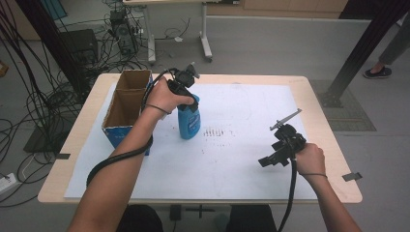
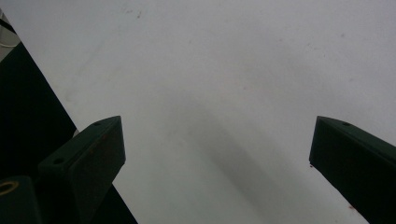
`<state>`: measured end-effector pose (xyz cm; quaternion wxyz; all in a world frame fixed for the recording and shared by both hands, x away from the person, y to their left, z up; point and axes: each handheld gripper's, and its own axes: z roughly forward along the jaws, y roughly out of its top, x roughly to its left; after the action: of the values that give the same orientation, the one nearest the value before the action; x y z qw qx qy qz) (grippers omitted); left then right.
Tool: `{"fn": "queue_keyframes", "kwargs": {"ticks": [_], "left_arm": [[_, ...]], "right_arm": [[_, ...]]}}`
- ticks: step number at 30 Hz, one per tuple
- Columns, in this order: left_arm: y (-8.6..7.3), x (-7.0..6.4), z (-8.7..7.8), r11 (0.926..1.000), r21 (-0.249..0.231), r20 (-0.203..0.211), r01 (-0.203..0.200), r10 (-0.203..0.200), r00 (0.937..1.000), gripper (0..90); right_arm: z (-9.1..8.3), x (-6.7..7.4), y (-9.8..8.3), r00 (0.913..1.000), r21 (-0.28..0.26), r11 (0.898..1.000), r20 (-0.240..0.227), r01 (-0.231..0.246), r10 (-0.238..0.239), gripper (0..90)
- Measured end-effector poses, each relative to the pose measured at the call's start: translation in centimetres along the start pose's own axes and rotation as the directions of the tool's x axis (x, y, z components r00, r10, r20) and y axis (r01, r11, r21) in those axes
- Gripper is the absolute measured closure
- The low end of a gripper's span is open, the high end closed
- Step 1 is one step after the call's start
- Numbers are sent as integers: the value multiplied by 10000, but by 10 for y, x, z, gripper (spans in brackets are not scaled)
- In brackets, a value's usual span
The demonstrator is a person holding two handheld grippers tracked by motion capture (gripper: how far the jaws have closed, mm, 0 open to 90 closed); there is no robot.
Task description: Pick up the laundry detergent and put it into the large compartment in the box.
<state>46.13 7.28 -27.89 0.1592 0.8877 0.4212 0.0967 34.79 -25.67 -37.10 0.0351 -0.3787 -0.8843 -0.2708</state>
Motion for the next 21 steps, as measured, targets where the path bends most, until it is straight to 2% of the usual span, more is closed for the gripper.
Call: {"fn": "queue_keyframes", "kwargs": {"ticks": [21], "left_arm": [[0, -1, 0, 10000, -22, -40, 43, -43, 10000, 373]], "right_arm": [[1, 1, 1, 10000, 49, 10000, -21, 28, -28, 33]]}}
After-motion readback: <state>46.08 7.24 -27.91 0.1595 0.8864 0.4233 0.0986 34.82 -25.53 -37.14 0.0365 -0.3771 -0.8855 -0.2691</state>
